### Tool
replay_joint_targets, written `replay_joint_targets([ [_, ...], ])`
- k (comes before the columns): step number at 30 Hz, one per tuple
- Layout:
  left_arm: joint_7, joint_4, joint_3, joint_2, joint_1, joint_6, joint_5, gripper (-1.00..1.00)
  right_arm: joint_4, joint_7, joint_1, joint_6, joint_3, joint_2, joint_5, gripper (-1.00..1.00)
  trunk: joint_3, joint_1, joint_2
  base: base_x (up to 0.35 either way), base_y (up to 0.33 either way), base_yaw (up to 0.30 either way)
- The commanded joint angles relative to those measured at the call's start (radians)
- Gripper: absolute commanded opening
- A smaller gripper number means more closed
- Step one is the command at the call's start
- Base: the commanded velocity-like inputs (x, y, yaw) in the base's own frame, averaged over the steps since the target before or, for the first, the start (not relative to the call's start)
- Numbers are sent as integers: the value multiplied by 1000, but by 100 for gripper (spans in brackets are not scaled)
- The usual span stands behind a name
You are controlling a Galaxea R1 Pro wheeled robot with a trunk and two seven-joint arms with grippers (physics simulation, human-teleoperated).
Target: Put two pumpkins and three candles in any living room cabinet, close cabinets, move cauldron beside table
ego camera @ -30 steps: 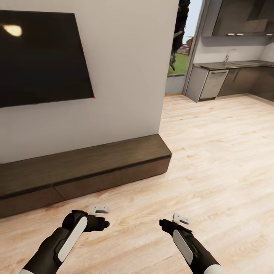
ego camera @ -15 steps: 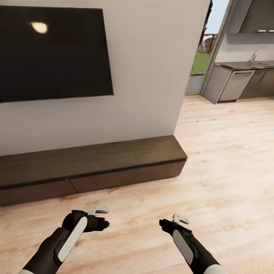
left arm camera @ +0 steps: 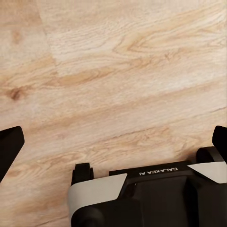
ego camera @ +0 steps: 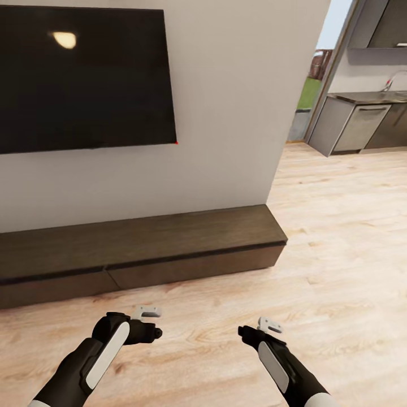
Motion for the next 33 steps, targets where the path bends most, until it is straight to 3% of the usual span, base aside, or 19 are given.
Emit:
replay_joint_targets([
  [1, 10, -1, -2, 1, -1, 2, 10, 100, -2, -10, 0, 3, 9, -1, -8, 100, -1, 0, -1, 60, 12, 0],
  [15, 11, 2, 0, 1, -1, 2, 12, 100, -5, -12, 0, 4, 53, 7, -6, 100, -1, 0, -1, 160, -13, 0],
  [24, 10, 2, 0, 1, -1, 2, 14, 100, -5, -12, 0, 3, 56, 5, -5, 100, -1, 0, -1, 113, 48, 1],
  [33, 10, 2, 0, 1, -1, 2, 16, 100, -5, -14, 0, 3, 56, 8, -5, 100, -1, 0, -1, 6, 2, 210],
])
